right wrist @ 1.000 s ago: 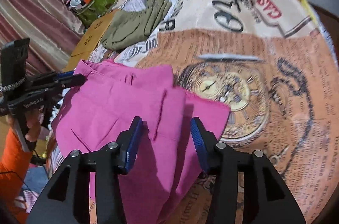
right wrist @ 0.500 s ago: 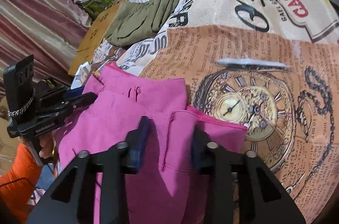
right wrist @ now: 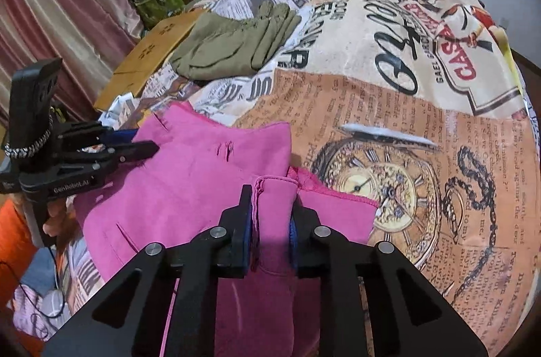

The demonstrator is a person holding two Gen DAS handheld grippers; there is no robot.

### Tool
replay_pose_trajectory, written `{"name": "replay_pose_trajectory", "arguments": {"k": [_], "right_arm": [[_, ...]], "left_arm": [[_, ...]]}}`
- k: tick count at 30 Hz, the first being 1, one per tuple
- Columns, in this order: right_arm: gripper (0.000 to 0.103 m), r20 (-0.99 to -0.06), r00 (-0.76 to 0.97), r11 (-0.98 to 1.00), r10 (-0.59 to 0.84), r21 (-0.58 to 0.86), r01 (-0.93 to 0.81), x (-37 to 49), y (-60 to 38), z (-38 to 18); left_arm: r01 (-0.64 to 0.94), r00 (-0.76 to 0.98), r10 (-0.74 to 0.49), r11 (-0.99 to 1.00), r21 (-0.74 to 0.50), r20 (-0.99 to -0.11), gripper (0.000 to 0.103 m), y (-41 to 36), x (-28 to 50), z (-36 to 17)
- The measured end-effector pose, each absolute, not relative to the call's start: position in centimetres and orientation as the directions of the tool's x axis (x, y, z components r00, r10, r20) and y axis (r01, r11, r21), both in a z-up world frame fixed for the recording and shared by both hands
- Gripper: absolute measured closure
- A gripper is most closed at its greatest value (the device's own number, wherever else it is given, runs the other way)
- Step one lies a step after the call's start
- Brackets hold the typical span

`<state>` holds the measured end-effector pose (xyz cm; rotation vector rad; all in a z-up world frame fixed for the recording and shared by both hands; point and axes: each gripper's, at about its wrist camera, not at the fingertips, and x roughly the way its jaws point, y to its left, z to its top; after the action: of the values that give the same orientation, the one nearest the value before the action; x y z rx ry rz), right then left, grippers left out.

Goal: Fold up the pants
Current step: 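Hold the pink pants waistband with both grippers and lift it, then lower the held pink pants onto the bed with both grippers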

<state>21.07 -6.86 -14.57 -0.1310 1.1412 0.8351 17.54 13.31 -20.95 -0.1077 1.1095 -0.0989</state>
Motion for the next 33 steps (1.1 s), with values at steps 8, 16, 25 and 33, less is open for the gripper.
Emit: {"name": "replay_pose_trajectory", "arguments": {"k": [8, 16, 25, 33], "right_arm": [[0.081, -0.83, 0.066, 0.681, 0.555, 0.407, -0.609, 20.9, -8.2, -15.5], [0.092, -0.767, 0.049, 0.676, 0.64, 0.53, -0.512, 22.3, -8.6, -15.8], [0.094, -0.711, 0.14, 0.649, 0.689, 0.52, -0.556, 20.2, -11.4, -10.9], [0.086, -0.822, 0.115, 0.751, 0.558, 0.442, -0.491, 20.3, -12.3, -14.6]], "left_arm": [[0.028, 0.444, -0.137, 0.99, -0.139, -0.885, 0.077, 13.3, 17.6, -21.0], [0.01, 0.432, -0.141, 0.988, -0.151, -0.891, 0.077, 13.7, 17.7, -20.3], [0.09, 0.485, -0.25, 0.967, -0.237, -0.838, 0.08, 12.0, 17.9, -16.1], [0.079, 0.383, -0.209, 0.978, -0.194, -0.9, 0.073, 10.5, 20.2, -20.5]]}}
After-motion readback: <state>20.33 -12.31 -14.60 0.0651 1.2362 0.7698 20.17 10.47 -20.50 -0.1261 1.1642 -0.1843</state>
